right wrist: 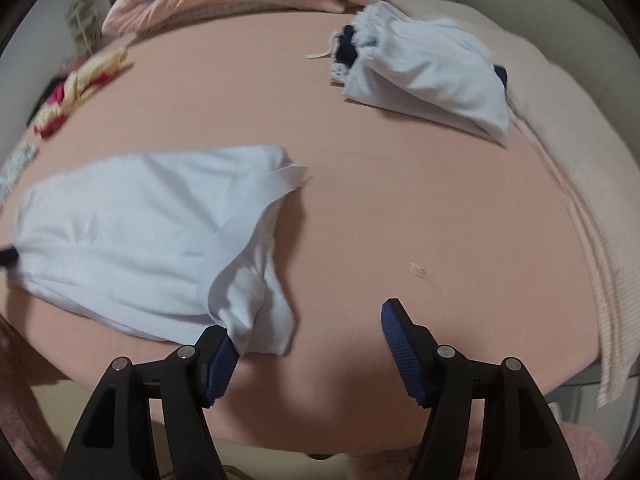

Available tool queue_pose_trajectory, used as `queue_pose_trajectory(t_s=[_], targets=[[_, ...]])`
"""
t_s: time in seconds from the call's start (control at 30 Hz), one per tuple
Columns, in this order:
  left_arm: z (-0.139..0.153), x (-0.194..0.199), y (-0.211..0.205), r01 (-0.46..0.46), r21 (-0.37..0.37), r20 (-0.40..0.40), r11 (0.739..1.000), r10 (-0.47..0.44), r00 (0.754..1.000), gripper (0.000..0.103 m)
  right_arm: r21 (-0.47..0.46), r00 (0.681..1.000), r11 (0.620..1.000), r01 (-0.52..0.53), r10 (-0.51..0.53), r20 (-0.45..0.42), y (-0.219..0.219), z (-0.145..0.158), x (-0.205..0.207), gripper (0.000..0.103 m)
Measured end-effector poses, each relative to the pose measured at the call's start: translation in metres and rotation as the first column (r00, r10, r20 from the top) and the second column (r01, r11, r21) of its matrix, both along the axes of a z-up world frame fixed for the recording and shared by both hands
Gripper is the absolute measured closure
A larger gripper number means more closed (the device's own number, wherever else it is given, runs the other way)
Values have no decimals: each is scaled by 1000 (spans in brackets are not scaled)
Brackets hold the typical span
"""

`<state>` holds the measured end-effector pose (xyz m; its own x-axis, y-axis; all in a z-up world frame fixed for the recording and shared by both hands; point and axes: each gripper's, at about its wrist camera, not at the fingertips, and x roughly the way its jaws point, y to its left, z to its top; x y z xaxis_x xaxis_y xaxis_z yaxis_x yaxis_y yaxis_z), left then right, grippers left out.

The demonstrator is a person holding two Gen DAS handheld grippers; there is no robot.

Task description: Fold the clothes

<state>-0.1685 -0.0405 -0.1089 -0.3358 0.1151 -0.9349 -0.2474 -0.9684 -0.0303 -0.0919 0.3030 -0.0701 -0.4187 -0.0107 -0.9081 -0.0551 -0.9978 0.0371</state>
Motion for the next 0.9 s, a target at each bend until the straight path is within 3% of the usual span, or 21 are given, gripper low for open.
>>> queue_pose_trajectory(t_s=[0.1, 0.17, 0.23, 0.27, 0.33, 0.4, 0.47, 0.53, 0.63, 0.73, 0.8, 0.9], targets=[[18, 1, -1, 31, 99, -60, 995, -25, 998, 95, -277, 1000, 961, -14, 7, -26, 20, 7, 10, 36], [27, -3, 1, 39, 142, -72, 989, -29, 997, 95, -517, 998, 855, -42, 13, -60, 32, 13, 18, 36], [25, -4, 2, 42, 136, -60, 990, -34, 998, 95, -596, 990, 799, -82, -4, -142, 36, 28, 23, 35], [24, -4, 2, 43, 132, -54, 990, -36, 998, 95, -562, 984, 822, -90, -13, -176, 34, 33, 21, 35], [22, -5, 3, 45, 126, -42, 991, -40, 998, 95, -397, 978, 916, -65, -21, -208, 22, 35, 7, 35], [20, -5, 4, 48, 120, -30, 992, -45, 999, 95, -203, 990, 978, -44, 16, -137, 2, 18, -14, 35], [17, -6, 5, 51, 114, -17, 992, -49, 999, 95, -30, 997, 997, -69, 68, -21, -17, -8, -25, 35], [15, -7, 6, 54, 108, -5, 993, -53, 999, 95, 44, 998, 997, -58, 57, 31, -18, -22, -25, 35], [12, -8, 7, 58, 99, 14, 993, -60, 998, 95, -30, 999, 999, 40, -41, -35, 5, -7, -18, 35], [8, -11, 14, 61, 100, 17, 993, -63, 998, 95, -151, 982, 985, 82, -105, -157, 19, 14, -19, 35], [5, -15, 25, 61, 111, 2, 992, -62, 998, 95, -158, 970, 985, 75, -108, -216, 15, 22, -24, 33], [0, -22, 41, 62, 127, -20, 990, -60, 998, 95, -109, 978, 993, 37, -58, -200, -3, 12, -42, 33]])
